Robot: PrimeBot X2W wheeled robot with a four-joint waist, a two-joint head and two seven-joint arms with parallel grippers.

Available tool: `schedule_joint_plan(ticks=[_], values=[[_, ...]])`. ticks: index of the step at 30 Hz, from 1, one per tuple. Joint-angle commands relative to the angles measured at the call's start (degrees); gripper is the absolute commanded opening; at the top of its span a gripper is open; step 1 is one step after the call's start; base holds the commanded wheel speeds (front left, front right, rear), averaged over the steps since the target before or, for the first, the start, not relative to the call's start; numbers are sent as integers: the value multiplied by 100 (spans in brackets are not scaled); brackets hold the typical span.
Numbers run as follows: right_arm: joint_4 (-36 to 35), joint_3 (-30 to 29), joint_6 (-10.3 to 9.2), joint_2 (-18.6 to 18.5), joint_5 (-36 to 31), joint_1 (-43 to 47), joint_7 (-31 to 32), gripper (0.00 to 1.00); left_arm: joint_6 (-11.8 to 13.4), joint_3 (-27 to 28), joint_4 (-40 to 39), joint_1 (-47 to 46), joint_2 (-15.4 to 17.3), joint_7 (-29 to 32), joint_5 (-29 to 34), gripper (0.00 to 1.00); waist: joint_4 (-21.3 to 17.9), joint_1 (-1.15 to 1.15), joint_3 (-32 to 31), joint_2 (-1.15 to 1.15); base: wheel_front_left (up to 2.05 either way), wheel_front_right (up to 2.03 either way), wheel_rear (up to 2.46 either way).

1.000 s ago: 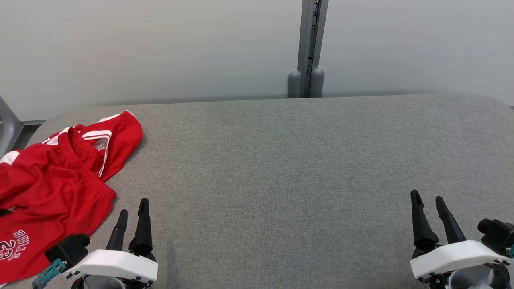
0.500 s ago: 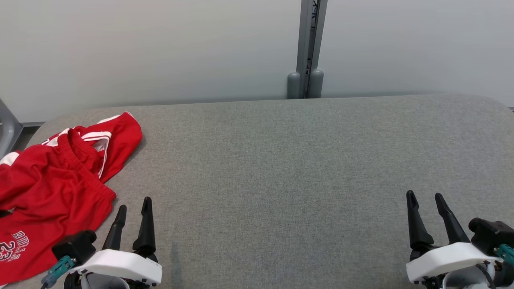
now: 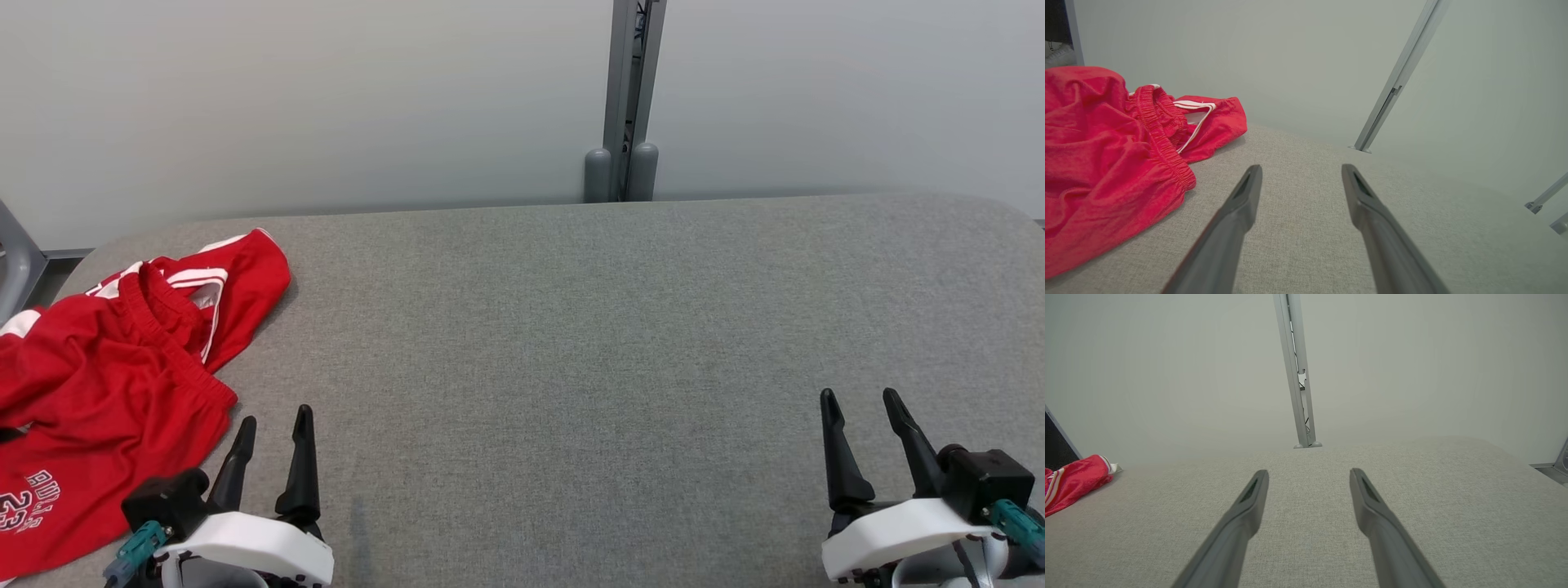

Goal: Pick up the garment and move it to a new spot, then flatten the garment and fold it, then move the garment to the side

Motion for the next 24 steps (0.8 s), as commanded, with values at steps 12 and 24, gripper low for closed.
schedule_joint_plan(ticks=[12, 24], values=[[-19, 34, 18, -61, -670, -68, -205, 100, 53, 36, 49, -147, 28, -176, 652, 100, 3, 0, -17, 0, 0, 0, 0], [28, 13, 20, -69, -1075, -55, -338, 100, 71, 83, 172, -176, 30, -309, 1089, 100, -3, 0, -37, 0, 0, 0, 0]])
